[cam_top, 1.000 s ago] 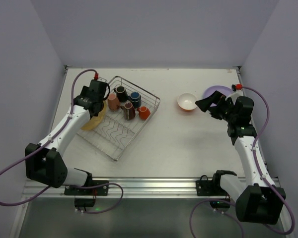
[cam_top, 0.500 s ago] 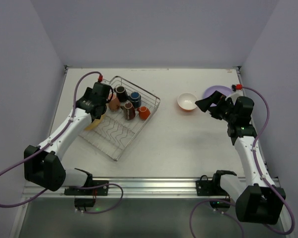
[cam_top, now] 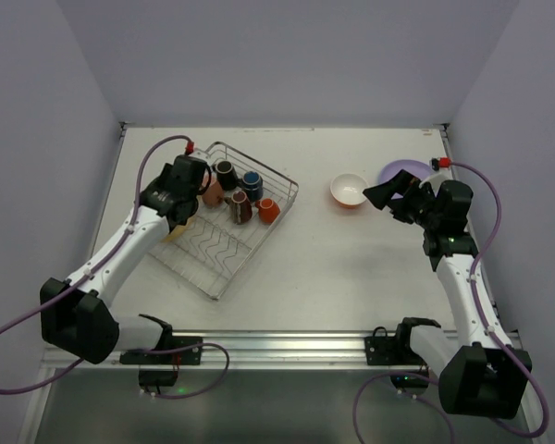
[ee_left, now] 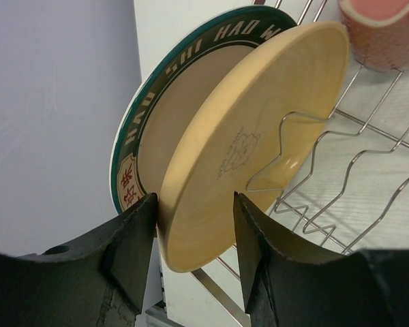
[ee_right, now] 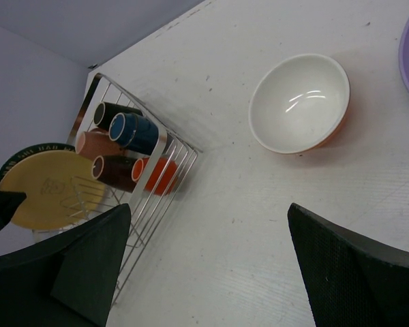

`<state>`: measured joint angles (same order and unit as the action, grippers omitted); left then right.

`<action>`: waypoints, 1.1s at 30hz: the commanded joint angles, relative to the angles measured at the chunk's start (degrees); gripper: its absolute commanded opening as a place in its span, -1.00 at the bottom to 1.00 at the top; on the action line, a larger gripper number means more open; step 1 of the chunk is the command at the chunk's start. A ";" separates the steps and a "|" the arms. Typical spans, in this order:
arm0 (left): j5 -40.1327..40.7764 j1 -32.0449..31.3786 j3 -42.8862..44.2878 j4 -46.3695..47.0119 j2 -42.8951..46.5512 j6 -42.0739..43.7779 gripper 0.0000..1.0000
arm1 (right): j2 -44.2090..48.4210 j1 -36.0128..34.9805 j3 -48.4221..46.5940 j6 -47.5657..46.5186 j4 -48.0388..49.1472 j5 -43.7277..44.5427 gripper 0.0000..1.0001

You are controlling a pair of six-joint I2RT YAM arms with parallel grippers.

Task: Unload the mixed dishes from the dish rack

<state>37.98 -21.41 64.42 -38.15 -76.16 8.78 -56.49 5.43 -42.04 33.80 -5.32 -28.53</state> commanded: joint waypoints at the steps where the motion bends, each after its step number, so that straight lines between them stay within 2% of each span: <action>1: -7.74 -1.09 -1.67 2.12 1.19 0.54 0.02 | 1.03 0.19 0.12 -0.23 2.16 -1.88 0.98; 10: -9.93 -1.09 -2.64 2.38 1.37 0.63 0.03 | 0.94 0.19 0.21 -0.05 2.51 -2.49 0.98; 17: -11.17 -1.09 -2.90 2.73 1.19 0.80 0.13 | 1.03 0.28 0.47 0.30 2.95 -2.84 0.98; 25: -6.78 -1.09 -2.29 2.65 -0.22 0.37 0.13 | 1.03 0.19 0.47 0.39 3.21 -3.19 0.98; 33: -0.45 -3.11 -1.32 2.64 -0.57 1.59 -0.02 | 0.94 0.19 0.56 0.56 3.39 -3.46 0.98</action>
<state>33.71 -23.18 61.71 -36.97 -76.44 9.10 -56.49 5.43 -41.71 34.02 -4.62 -30.06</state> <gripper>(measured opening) 0.495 0.989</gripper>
